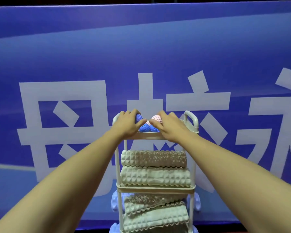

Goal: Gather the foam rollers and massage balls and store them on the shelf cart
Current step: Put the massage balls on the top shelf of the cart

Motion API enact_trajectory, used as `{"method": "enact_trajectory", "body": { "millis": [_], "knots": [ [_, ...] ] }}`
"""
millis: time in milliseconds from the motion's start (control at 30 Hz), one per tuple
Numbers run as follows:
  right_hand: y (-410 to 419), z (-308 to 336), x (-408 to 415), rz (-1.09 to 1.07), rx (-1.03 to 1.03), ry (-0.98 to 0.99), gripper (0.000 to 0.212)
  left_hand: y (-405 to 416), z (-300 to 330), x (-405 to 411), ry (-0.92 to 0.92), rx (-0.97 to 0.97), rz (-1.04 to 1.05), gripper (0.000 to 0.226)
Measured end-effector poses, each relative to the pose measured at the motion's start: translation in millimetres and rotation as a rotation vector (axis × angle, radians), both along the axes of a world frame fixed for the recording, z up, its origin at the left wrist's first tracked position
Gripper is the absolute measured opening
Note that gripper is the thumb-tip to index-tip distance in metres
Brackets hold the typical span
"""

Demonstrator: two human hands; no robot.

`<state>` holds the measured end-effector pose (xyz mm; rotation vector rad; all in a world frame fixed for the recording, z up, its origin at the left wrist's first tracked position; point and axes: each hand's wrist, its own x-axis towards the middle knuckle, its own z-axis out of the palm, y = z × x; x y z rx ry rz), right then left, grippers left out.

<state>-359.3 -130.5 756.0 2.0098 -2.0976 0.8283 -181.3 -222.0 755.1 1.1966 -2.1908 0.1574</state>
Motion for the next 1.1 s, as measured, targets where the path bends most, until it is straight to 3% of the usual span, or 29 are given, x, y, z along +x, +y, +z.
{"method": "enact_trajectory", "body": {
  "millis": [133,200,367,533,633,800,1000,1100],
  "knots": [
    [-16.7,-4.4,4.9,-0.016,0.037,0.081,0.059,-7.3,-19.0,-7.7,-0.061,0.044,-0.007,0.042],
    [-21.8,-8.7,3.5,-0.036,0.065,0.050,0.059,-7.8,-23.9,-10.6,-0.172,0.022,0.024,0.042],
    [-27.8,-13.4,-0.2,-0.079,0.038,-0.036,0.065,-12.1,-21.2,-12.8,-0.238,0.026,-0.005,0.042],
    [-27.1,-21.9,-4.2,-0.055,0.019,-0.008,0.060,-7.9,-25.4,-11.4,-0.180,0.049,-0.032,0.035],
    [-26.6,-26.1,-4.0,-0.028,0.000,0.099,0.054,-9.0,-24.4,-11.4,-0.057,0.121,-0.050,0.043],
    [-22.9,-26.2,-18.3,0.045,-0.014,0.072,0.036,-14.1,-20.8,-8.2,0.101,0.269,-0.120,0.042],
    [-17.8,-25.7,-34.6,0.087,-0.020,-0.014,0.040,-11.9,-20.8,-6.0,0.039,0.219,-0.129,0.038],
    [-11.7,-29.3,-36.6,-0.023,-0.136,0.027,0.031,-8.8,-27.8,-3.9,-0.032,0.160,-0.074,0.043]
  ]
}}
